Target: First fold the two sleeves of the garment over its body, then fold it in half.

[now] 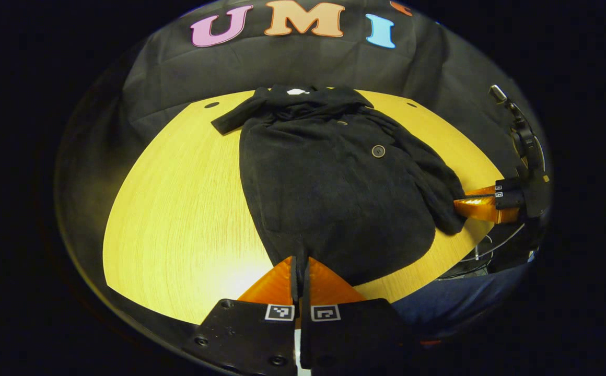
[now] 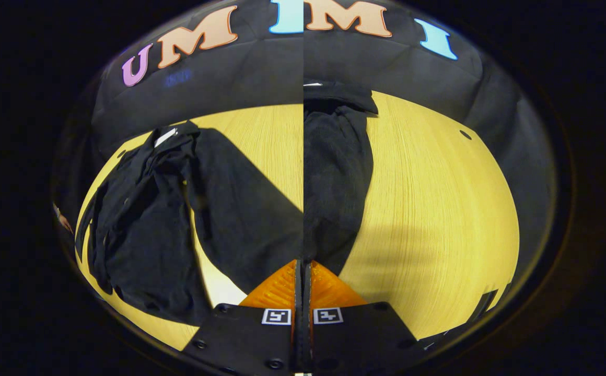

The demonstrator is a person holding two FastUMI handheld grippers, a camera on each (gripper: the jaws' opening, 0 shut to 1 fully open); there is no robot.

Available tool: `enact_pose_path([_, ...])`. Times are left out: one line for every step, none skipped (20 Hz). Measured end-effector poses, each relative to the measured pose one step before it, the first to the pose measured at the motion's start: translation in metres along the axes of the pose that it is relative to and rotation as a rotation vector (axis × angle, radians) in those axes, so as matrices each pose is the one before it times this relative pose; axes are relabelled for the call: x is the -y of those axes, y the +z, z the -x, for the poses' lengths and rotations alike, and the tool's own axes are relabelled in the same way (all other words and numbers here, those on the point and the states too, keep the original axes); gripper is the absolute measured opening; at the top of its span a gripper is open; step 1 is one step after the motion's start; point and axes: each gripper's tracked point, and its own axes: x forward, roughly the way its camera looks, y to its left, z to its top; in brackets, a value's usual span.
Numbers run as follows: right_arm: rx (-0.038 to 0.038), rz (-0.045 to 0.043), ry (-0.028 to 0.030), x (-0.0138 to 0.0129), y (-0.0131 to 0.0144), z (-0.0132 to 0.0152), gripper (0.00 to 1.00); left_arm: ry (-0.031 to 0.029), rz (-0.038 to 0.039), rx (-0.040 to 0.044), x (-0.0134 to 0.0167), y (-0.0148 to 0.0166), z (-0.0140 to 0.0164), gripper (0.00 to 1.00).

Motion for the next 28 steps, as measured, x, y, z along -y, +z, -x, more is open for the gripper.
enact_pose_path([0.00968, -0.00988, 0.01661, -0.00301, 0.00455, 0.00165, 0.01, 0.00367, 0.00039, -0.00072, -0.00108, 0.00195, 0.00113, 0.0])
enact_pose_path([0.01382, -0.00719, 0.01012, -0.00156, 0.00663, 0.00206, 0.01, -0.00014, 0.00131, 0.0048, -0.00048, 0.0032, 0.00046, 0.0])
enact_pose_path([0.0133, -0.00187, 0.0045, -0.00055, 0.00638, 0.00255, 0.01, -0.00093, 0.00162, 0.00587, -0.00017, 0.00497, 0.00188, 0.0])
enact_pose_path([0.01036, 0.00379, -0.00027, 0.00019, 0.00688, 0.00245, 0.01, -0.00084, 0.00265, 0.00974, -0.00137, 0.00571, 0.00035, 0.0])
enact_pose_path([0.00851, 0.00669, 0.00005, -0.00073, 0.0057, 0.00193, 0.01, -0.00247, 0.00494, 0.01385, -0.0001, 0.00755, 0.00269, 0.0])
enact_pose_path([0.00744, 0.00897, 0.00663, -0.00141, 0.00661, 0.00196, 0.01, -0.00312, 0.00682, 0.01461, -0.00076, 0.00837, 0.00081, 0.0])
enact_pose_path([0.00776, 0.01077, 0.0091, -0.00186, 0.00583, 0.00079, 0.02, -0.00278, 0.00534, 0.01654, -0.0005, 0.00931, 0.00065, 0.0])
enact_pose_path([0.01003, 0.01167, 0.00538, -0.00089, 0.00758, -0.00002, 0.01, -0.00357, 0.00326, 0.01602, -0.00016, 0.00899, 0.00066, 0.0])
enact_pose_path([0.00841, 0.01032, 0.00112, 0.0, 0.00642, 0.00009, 0.01, -0.0014, 0.00106, 0.01439, -0.00065, 0.00862, 0.00001, 0.0])
enact_pose_path([0.00707, 0.0076, -0.00168, 0.0009, 0.00757, 0.00013, 0.01, -0.00018, 0.00055, 0.01194, -0.00191, 0.0081, -0.00138, 0.0])
enact_pose_path([0.01159, 0.00513, -0.00557, 0.00179, 0.00827, -0.00099, 0.02, -0.00084, -0.00086, 0.01448, -0.00148, 0.00915, -0.00114, 0.0])
enact_pose_path([0.01482, 0.00139, -0.00279, 0.00161, 0.00954, 0.00155, 0.02, -0.00028, -0.00237, 0.01686, -0.00159, 0.01008, -0.0006, 0.0])
enact_pose_path([0.01666, 0.00219, -0.00552, 0.00219, 0.00947, 0.00095, 0.01, -0.00383, -0.00642, 0.01794, -0.0011, 0.01038, -0.00053, 0.0])
enact_pose_path([0.01763, 0.0064, -0.00934, 0.00323, 0.01074, 0.00067, 0.01, -0.00082, -0.01101, 0.01909, -0.00117, 0.01012, -0.00161, 0.0])
enact_pose_path([0.0158, 0.00635, -0.01227, 0.0034, 0.00997, 0.0004, 0.01, -0.00148, -0.0134, 0.01645, -0.00202, 0.0106, -0.00094, 0.0])
enact_pose_path([0.01426, 0.00224, -0.00815, 0.00363, 0.01111, -0.00017, 0.02, 0.00018, -0.01428, 0.01785, -0.00289, 0.0093, -0.00154, 0.0])
enact_pose_path([0.01516, 0.00045, -0.00582, 0.00262, 0.00943, -0.00013, 0.02, 0.00067, -0.01216, 0.01637, -0.00312, 0.0093, -0.00248, 0.0])
enact_pose_path([0.01327, -0.00001, -0.00217, 0.00261, 0.00992, -0.00037, 0.01, 0.00007, -0.00764, 0.01028, -0.00288, 0.00708, -0.0029, 0.0])
enact_pose_path([0.01143, -0.00127, 0.00095, 0.00247, 0.00904, -0.00216, 0.01, -0.00249, 0.0014, 0.00609, -0.00156, 0.00683, -0.0031, 0.0])
enact_pose_path([0.00873, 0.00118, -0.00399, 0.00387, 0.00896, -0.00124, 0.01, -0.00908, 0.00253, 0.01561, 0.00003, 0.00925, -0.00322, 0.0])
enact_pose_path([0.01019, 0.00478, -0.01278, 0.00641, 0.00874, 0.00038, 0.02, -0.00531, 0.00032, 0.01336, -0.00135, 0.00908, -0.0031, 0.0])
enact_pose_path([0.00893, 0.00681, -0.01479, 0.00854, 0.01015, -0.00076, 0.01, -0.00293, -0.00732, 0.01387, -0.00242, 0.00945, -0.00304, 0.0])
enact_pose_path([0.01145, 0.00239, -0.012, 0.00626, 0.00782, -0.00121, 0.01, -0.0014, -0.0091, 0.01423, -0.00219, 0.00972, -0.00211, 0.0])
enact_pose_path([0.01499, -0.00216, -0.0082, 0.00586, 0.00946, -0.00105, 0.01, -0.0016, -0.01138, 0.01725, -0.00296, 0.00978, -0.00296, 0.0])
enact_pose_path([0.0114, -0.00949, -0.00736, 0.00495, 0.00779, -0.00121, 0.01, 0.00075, -0.01188, 0.01531, -0.00231, 0.00996, -0.0036, 0.0])
enact_pose_path([0.00878, -0.01147, -0.00911, 0.00564, 0.00823, -0.00057, 0.01, 0.00221, -0.00964, 0.01179, -0.00315, 0.00816, -0.0041, 0.0])
enact_pose_path([0.01018, -0.00296, -0.01014, 0.00605, 0.00709, -0.0014, 0.01, 0.00011, -0.00577, 0.00939, -0.00225, 0.00791, -0.00266, 0.0])
enact_pose_path([0.01077, 0.00436, -0.01206, 0.0051, 0.0085, -0.00129, 0.02, -0.00223, 0.00146, 0.01103, -0.00084, 0.00768, -0.00344, 0.0])
